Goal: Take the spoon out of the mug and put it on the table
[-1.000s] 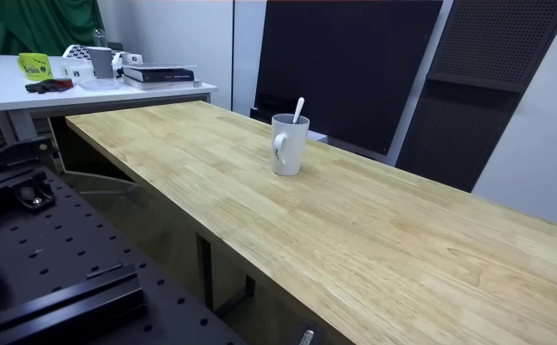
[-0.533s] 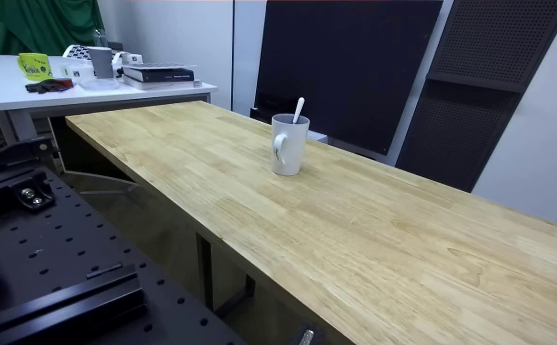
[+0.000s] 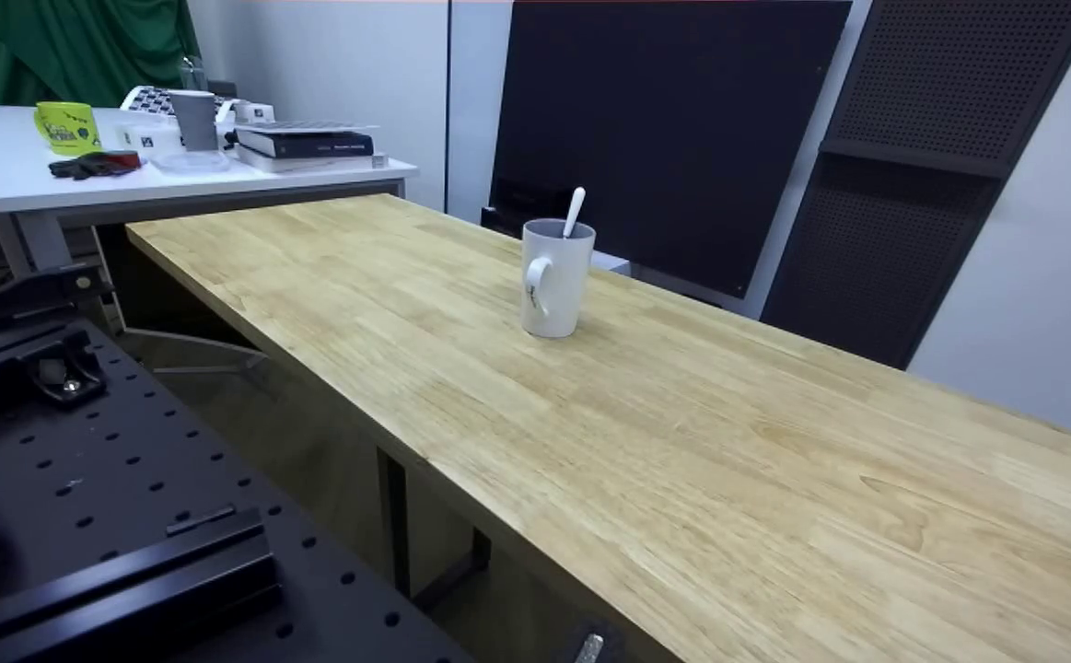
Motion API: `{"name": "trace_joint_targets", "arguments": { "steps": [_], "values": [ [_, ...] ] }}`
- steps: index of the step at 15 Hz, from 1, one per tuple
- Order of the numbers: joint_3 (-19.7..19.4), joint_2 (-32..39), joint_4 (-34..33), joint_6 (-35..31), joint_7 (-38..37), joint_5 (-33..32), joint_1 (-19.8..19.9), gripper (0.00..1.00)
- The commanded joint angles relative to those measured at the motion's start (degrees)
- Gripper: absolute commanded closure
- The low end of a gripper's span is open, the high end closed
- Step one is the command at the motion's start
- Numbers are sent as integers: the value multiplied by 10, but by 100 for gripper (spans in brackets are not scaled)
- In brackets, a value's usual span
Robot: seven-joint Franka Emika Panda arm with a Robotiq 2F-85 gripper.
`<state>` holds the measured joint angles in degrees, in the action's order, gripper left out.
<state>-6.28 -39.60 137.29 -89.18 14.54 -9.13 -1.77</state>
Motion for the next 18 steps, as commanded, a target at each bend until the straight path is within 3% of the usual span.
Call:
{"name": "trace_joint_targets", "arguments": {
  "steps": [1,10,18],
  "values": [
    [-35,89,-94,-4,22,0,19,0],
    [-50,260,-263,-4,26,24,50,0],
    [-47,339,-347,14,27,36,65,0]
  ]
}}
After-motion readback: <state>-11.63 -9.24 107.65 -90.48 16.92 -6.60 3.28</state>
